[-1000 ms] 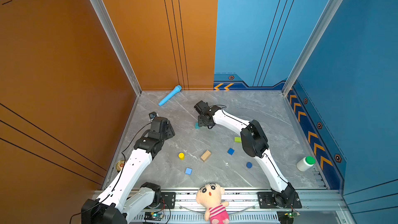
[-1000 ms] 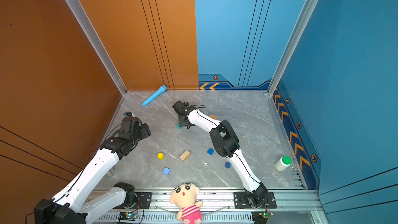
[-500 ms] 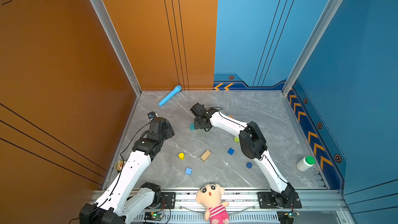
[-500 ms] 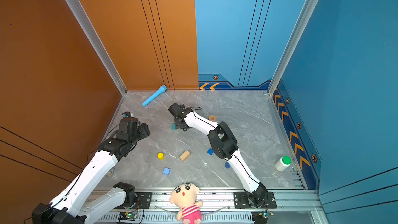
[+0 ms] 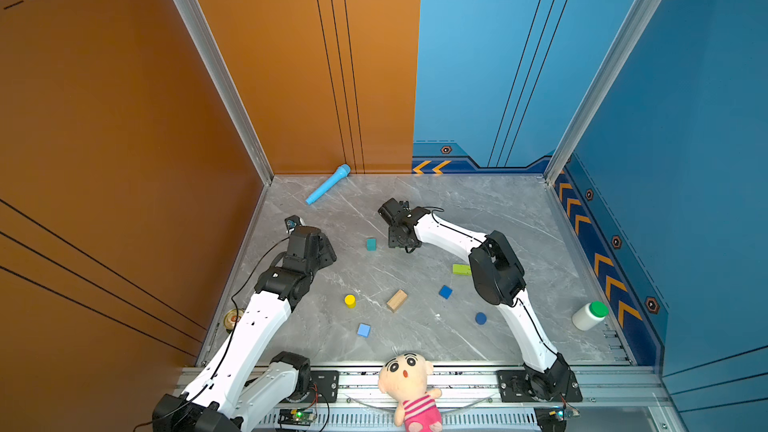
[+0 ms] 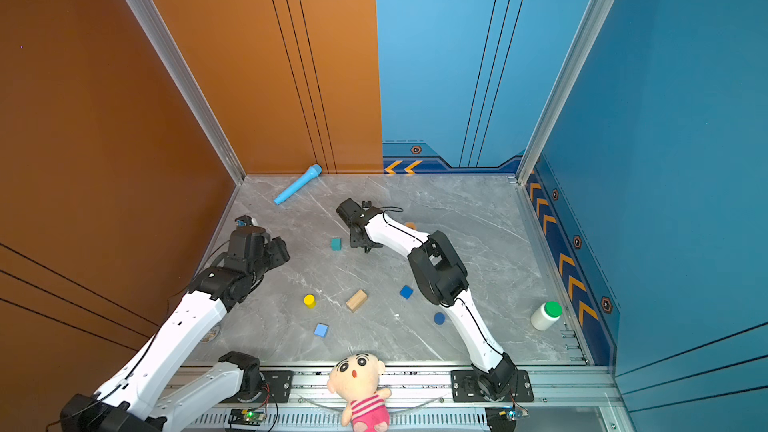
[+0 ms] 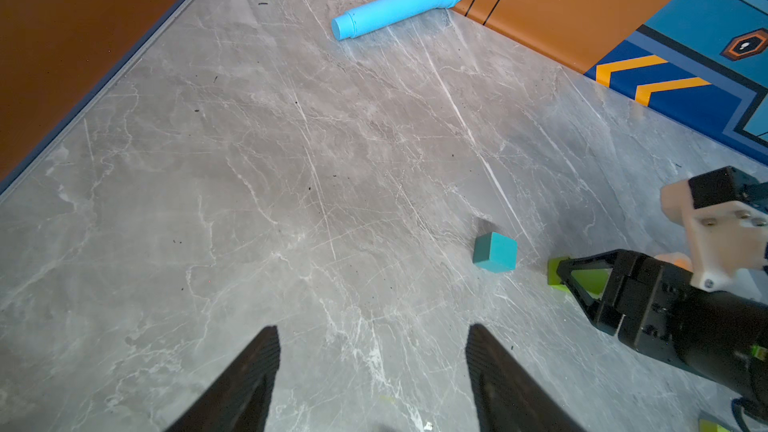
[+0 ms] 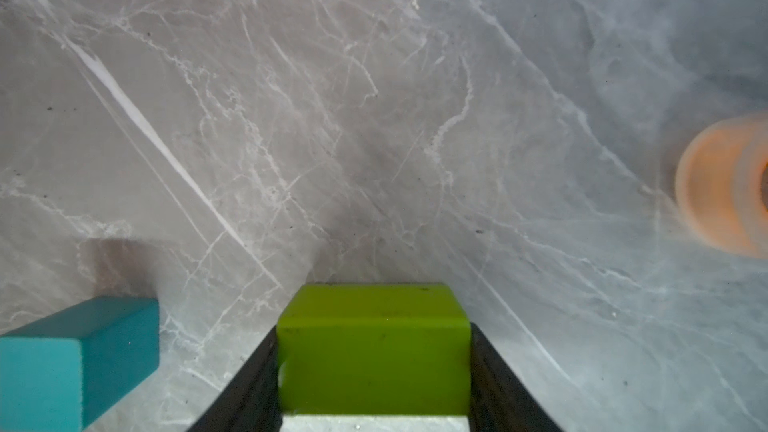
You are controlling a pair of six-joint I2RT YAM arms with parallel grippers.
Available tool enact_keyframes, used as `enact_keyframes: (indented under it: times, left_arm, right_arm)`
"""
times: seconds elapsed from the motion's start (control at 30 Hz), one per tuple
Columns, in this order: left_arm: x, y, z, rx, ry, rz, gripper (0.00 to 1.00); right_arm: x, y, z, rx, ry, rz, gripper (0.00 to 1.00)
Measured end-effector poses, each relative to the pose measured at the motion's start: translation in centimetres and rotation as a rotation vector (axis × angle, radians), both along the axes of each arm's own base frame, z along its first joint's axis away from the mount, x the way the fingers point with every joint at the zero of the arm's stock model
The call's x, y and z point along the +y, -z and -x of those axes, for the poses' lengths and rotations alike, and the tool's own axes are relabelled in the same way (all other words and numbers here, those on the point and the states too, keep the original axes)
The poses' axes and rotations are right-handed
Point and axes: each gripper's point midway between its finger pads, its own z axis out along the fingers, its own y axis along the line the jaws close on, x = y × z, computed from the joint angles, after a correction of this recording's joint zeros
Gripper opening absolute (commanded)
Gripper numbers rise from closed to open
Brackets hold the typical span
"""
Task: Build the wood block tower
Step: 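Lower the green block beside the teal cube and open the right gripper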
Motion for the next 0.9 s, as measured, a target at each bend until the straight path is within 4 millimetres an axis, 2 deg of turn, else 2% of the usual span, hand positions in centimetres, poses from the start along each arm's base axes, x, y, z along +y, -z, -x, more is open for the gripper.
enact_keyframes:
  times: [0.2,0.37,0.57,0.7,0.9]
  left_arm:
    - [0.0,-0.1,0.0,-0.003,0.000,0.001,0.73]
    - [0.0,-0.1,0.0,-0.004,0.000,0.001,0.73]
    - [0.0,-0.1,0.0,-0.005,0.000,0.001,0.73]
    - [0.0,-0.1,0.0,-0.005,0.000,0.001,0.73]
    - [0.0,-0.3,0.1,-0.010,0.001,0.000,0.73]
  right_arm:
    - [0.0,0.0,0.0,0.000,0.000,0.000,0.54]
    - [0.0,0.0,0.0,0.000,0.003,-0.002,0.69]
    - [-1.0,1.4,1.2,0.047,0.015,0.033,0.81]
    - [-1.0,1.4,1.2,0.049,0.019,0.032,0.83]
    - [-0.9,1.4,1.2,0.051,0.018,0.026,0.80]
